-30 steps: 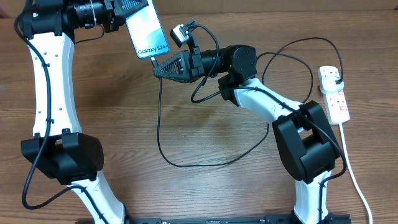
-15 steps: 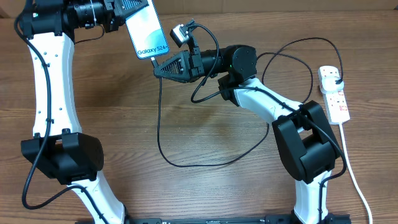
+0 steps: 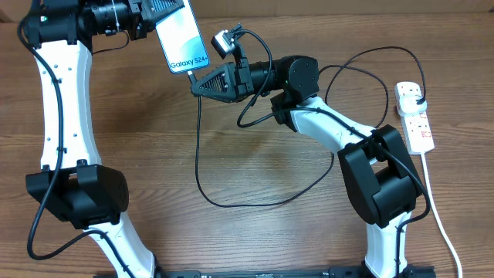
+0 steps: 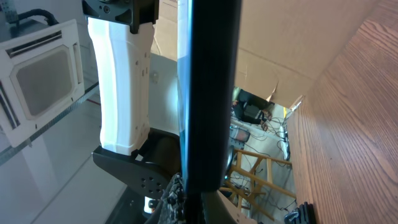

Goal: Plug charger to phone and switch on socket
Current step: 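Align and push the plug into the phone's bottom port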

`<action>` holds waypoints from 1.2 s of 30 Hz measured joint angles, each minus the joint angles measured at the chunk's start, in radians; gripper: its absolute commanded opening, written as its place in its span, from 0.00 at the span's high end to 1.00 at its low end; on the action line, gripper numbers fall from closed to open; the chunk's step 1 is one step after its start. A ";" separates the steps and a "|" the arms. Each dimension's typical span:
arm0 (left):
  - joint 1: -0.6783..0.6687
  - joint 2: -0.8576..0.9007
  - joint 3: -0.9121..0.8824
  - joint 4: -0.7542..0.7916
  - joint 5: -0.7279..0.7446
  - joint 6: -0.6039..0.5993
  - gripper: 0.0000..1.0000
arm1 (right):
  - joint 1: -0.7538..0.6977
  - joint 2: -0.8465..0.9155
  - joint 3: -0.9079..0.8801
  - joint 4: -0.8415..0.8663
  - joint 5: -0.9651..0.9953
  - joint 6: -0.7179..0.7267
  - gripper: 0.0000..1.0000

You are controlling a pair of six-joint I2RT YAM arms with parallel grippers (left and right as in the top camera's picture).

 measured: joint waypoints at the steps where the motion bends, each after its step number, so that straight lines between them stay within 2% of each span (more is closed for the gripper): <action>1: 0.000 0.000 0.000 0.000 0.003 0.000 0.95 | 0.000 0.000 0.000 0.001 0.000 0.000 0.96; 36: -0.037 0.000 0.000 0.009 -0.039 0.000 0.96 | -0.025 0.000 0.000 -0.002 -0.012 0.000 0.96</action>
